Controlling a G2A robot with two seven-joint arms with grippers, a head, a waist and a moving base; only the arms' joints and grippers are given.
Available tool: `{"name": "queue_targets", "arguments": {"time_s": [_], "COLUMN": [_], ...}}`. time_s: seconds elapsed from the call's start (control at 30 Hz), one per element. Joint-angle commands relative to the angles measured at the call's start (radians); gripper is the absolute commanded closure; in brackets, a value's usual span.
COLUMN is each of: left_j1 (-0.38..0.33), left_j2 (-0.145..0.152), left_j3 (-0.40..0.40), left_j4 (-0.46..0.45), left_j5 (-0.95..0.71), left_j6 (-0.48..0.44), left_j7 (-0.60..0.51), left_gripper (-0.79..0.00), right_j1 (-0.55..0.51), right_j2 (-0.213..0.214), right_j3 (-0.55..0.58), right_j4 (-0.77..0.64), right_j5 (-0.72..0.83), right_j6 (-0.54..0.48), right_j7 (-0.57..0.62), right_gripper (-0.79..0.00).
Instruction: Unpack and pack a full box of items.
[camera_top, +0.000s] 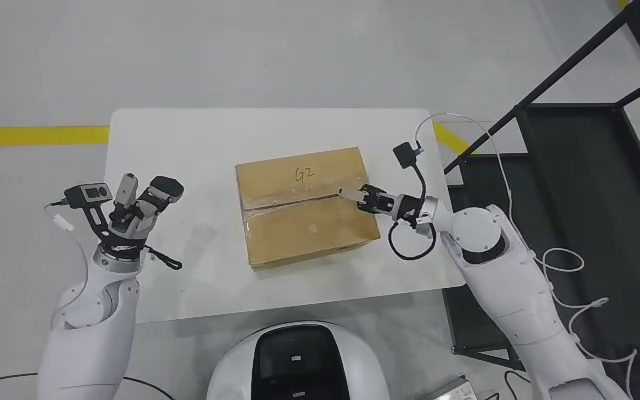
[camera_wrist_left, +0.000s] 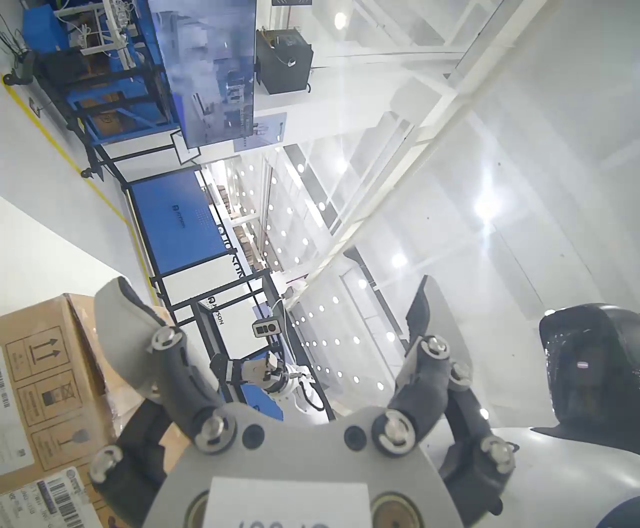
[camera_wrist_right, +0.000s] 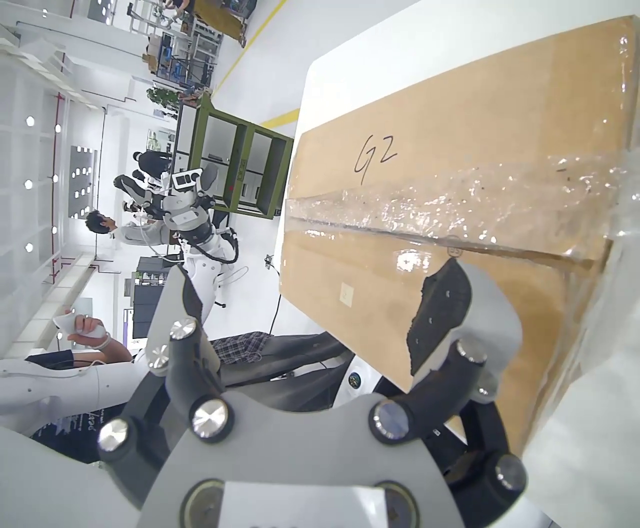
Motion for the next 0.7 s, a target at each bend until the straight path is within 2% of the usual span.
{"name": "queue_targets", "arguments": {"time_s": [0.0,0.37,0.47,0.67], "left_j1": [0.000,0.000,0.000,0.000], "left_j2": [0.000,0.000,0.000,0.000], "left_j3": [0.000,0.000,0.000,0.000], "left_j4": [0.000,0.000,0.000,0.000], "left_j5": [0.000,0.000,0.000,0.000], "left_j6": [0.000,0.000,0.000,0.000], "left_j7": [0.000,0.000,0.000,0.000], "left_gripper": [-0.785,-0.785,-0.785,-0.785], "right_j1": [0.000,0.003,0.006,0.071], "right_j2": [0.000,0.002,0.001,-0.012], "right_j3": [0.000,0.006,0.008,-0.061], "right_j4": [0.000,-0.052,-0.052,-0.031], "right_j5": [0.000,-0.153,-0.131,0.000], "right_j6": [0.000,0.075,0.051,-0.075], "right_j7": [0.000,-0.088,-0.085,0.000], "right_gripper": [-0.785,-0.785,-0.785,-0.785]}}
